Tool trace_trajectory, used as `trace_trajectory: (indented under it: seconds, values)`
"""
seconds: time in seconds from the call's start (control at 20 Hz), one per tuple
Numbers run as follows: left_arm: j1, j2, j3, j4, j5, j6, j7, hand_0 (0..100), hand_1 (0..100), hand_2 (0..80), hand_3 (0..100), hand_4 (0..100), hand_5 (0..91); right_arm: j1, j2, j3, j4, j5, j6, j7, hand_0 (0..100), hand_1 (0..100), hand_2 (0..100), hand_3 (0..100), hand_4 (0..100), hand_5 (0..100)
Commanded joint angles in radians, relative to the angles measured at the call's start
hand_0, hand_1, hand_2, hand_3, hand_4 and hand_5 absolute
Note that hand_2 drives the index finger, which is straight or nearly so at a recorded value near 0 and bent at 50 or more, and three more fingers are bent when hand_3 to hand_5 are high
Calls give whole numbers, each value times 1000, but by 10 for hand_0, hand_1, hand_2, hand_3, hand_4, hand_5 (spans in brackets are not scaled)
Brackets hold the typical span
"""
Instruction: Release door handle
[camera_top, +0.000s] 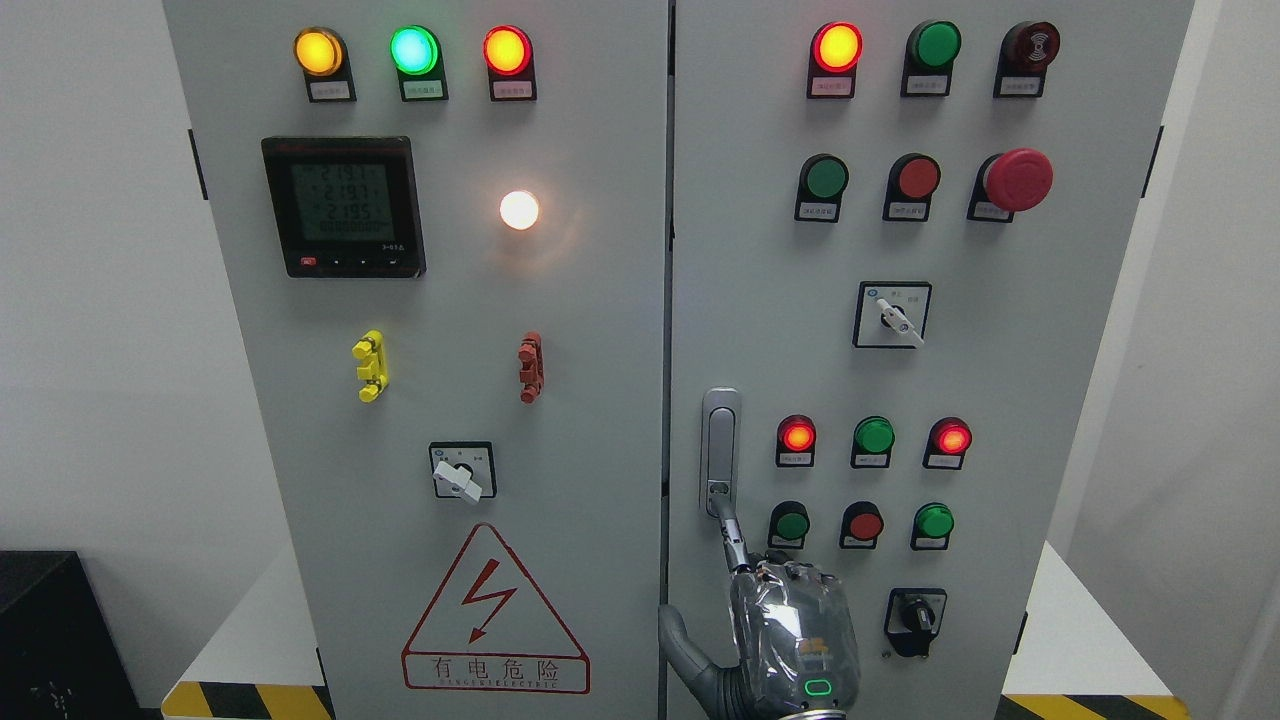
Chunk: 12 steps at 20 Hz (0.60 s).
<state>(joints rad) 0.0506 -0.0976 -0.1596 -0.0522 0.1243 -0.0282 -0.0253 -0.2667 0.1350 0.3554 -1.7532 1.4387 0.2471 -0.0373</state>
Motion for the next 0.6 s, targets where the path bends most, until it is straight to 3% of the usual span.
trace_trajectory:
  seconds: [0.0,0.55]
  values:
    - [0,-1,0,0,0,-1,-1,0,0,44,110,10,0,4,0,0,21,0,0,0,301,231,0,804,739,753]
    - [0,-1,0,0,0,-1,-1,0,0,45,110,9,0,9,0,0,20,-1,0,0,300,230,0,804,740,753]
